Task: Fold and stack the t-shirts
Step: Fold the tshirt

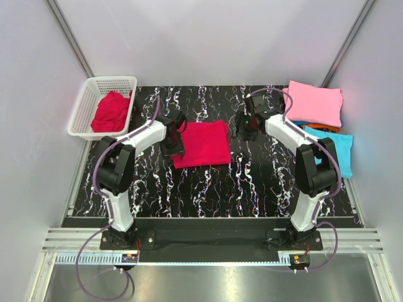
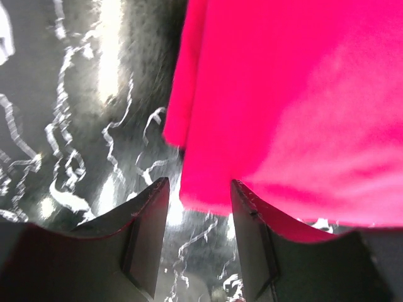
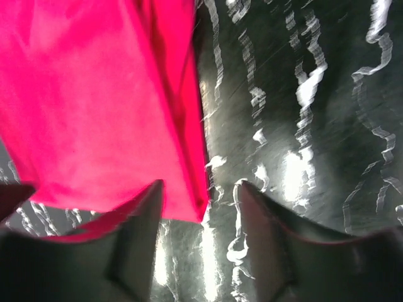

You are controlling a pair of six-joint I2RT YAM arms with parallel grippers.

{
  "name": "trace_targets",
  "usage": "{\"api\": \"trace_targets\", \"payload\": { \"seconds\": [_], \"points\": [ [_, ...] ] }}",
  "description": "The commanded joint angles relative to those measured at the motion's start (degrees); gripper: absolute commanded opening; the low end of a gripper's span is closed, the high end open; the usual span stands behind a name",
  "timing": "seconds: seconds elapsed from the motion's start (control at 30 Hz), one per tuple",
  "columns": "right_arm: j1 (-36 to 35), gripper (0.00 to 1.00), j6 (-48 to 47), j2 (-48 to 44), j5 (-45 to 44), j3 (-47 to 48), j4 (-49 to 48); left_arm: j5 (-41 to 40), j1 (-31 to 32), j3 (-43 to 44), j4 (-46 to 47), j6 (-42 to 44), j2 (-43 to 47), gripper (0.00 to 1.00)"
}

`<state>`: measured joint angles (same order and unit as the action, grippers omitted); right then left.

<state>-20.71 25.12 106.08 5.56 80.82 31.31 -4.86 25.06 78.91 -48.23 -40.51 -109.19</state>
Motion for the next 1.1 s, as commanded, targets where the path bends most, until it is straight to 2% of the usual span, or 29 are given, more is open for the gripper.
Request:
{"api": "trace_targets", "payload": {
  "seconds": [0.0,0.03,0.13,0.2,0.23,0.37,0.5,0.73,1.07],
  "points": [
    [2.51,0.67,-2.88,1.14,2.77,1.71,0.16,-1.12,-0.27,-0.95,-0.73,1.14,6.25,0.49],
    [3.21,0.75,-3.32,2.54,4.09,1.63,-1.06,-0.77,-0.27,-1.30,-0.64,1.22,6.96,0.49],
    [3.74,0.82,-5.17,4.56,8.05,0.92,-4.32,0.20,-0.27,-1.57,-0.29,1.75,9.42,0.50],
    [4.01,0.81,-5.52,5.36,9.90,0.14,-7.30,0.55,-0.36,-1.48,-0.29,2.36,10.48,0.50],
    [4.27,0.76,-5.35,6.23,10.78,-0.04,-8.27,0.90,-0.36,-1.40,-0.29,2.54,11.36,0.50],
    [5.85,0.68,-5.17,8.52,16.21,-0.83,-13.11,2.58,-1.24,-1.39,-0.38,3.60,13.12,0.50],
    [7.87,0.67,-4.30,11.25,24.39,-1.62,-18.55,3.72,-2.12,-2.10,-0.29,3.77,14.18,0.50],
    [9.90,0.68,-1.75,15.90,33.71,-2.77,-23.57,3.81,-3.08,-2.27,-0.29,4.48,14.44,0.50],
    [10.25,0.81,1.15,18.02,40.13,-4.09,-28.32,4.34,-3.61,-1.83,-0.11,4.83,13.12,0.50]
  ]
}}
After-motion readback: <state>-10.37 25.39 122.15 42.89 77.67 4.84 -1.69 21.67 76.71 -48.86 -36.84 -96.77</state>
